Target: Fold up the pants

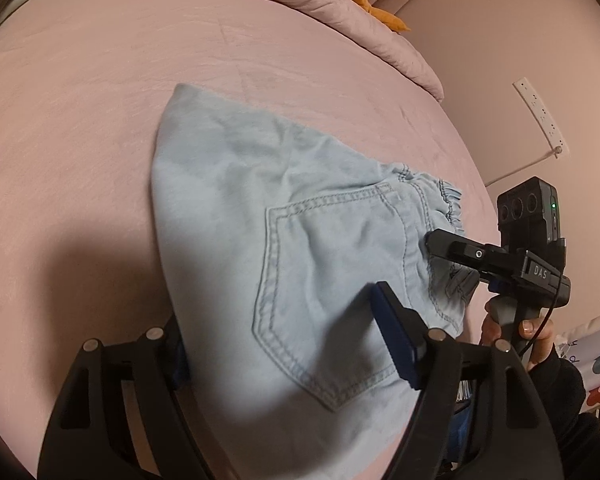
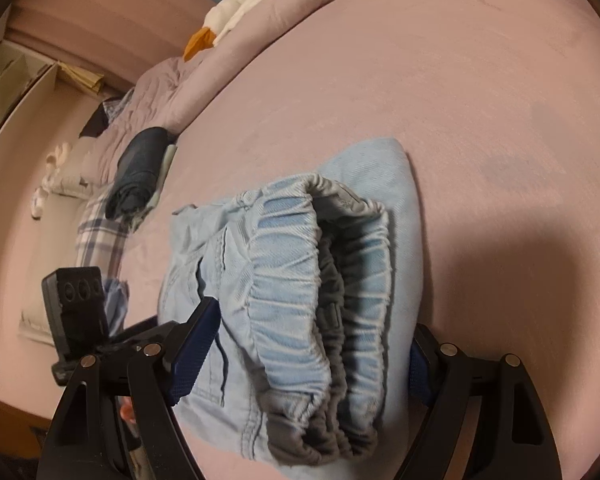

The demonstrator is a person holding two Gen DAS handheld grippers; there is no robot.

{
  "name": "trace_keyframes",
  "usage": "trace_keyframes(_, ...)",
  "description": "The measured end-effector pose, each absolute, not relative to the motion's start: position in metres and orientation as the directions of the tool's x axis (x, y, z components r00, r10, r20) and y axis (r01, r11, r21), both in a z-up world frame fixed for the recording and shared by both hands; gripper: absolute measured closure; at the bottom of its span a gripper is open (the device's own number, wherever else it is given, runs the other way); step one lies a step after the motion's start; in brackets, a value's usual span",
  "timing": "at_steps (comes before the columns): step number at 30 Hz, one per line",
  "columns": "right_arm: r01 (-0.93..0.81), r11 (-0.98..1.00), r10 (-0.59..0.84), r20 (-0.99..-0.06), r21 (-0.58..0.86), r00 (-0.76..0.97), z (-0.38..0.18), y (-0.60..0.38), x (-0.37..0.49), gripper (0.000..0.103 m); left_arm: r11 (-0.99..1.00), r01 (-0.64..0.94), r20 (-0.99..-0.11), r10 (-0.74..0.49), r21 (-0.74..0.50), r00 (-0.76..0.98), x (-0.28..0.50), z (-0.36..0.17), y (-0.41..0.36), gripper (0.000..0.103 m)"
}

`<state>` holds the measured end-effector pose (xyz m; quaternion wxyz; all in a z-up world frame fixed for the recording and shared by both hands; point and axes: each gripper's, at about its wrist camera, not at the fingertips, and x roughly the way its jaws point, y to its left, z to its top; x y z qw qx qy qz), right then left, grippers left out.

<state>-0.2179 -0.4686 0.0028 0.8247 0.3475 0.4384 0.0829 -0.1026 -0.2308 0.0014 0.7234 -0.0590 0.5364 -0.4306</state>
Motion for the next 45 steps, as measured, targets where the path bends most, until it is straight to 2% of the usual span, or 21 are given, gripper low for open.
trace_keyframes(11, 0.162, 0.768, 0.42, -0.679, 0.619, 0.602, 0.005, -0.464, -0.21, 0.02, 0.624, 0.576, -0.731, -0.679, -0.528, 0.065, -0.101, 0.004, -0.243, 0.027)
trace_keyframes(17, 0.178, 0.809, 0.358, -0.709, 0.561, 0.607, 0.01, -0.453, -0.21, 0.02, 0.648, 0.583, -0.752, -0.652, -0.489, 0.095, -0.107, 0.007, -0.249, 0.031)
trace_keyframes(19, 0.188, 0.823, 0.333, -0.724, 0.536, 0.605, 0.011, -0.451, -0.21, 0.024, 0.66, 0.581, -0.759, -0.642, -0.476, 0.107, -0.109, 0.009, -0.25, 0.035)
trace_keyframes(23, 0.188, 0.845, 0.298, -0.732, 0.501, 0.612, 0.018, -0.446, -0.213, 0.038, 0.676, 0.575, -0.765, -0.63, -0.46, 0.129, -0.111, 0.012, -0.248, 0.047)
trace_keyframes(27, 0.181, 0.873, 0.25, -0.735, 0.453, 0.63, 0.026, -0.44, -0.218, 0.045, 0.692, 0.58, -0.769, -0.617, -0.429, 0.168, -0.114, 0.018, -0.246, 0.064)
trace_keyframes(29, 0.178, 0.884, 0.23, -0.732, 0.433, 0.641, 0.032, -0.437, -0.22, 0.049, 0.699, 0.591, -0.773, -0.605, -0.402, 0.189, -0.117, 0.021, -0.246, 0.067)
trace_keyframes(35, 0.165, 0.905, 0.189, -0.717, 0.393, 0.671, 0.045, -0.425, -0.224, 0.056, 0.71, 0.586, -0.765, -0.605, -0.391, 0.222, -0.121, 0.03, -0.239, 0.072)
trace_keyframes(45, 0.114, 0.922, 0.188, -0.687, 0.369, 0.701, 0.063, -0.401, -0.223, 0.059, 0.731, 0.574, -0.731, -0.61, -0.369, 0.307, -0.128, 0.052, -0.214, 0.073)
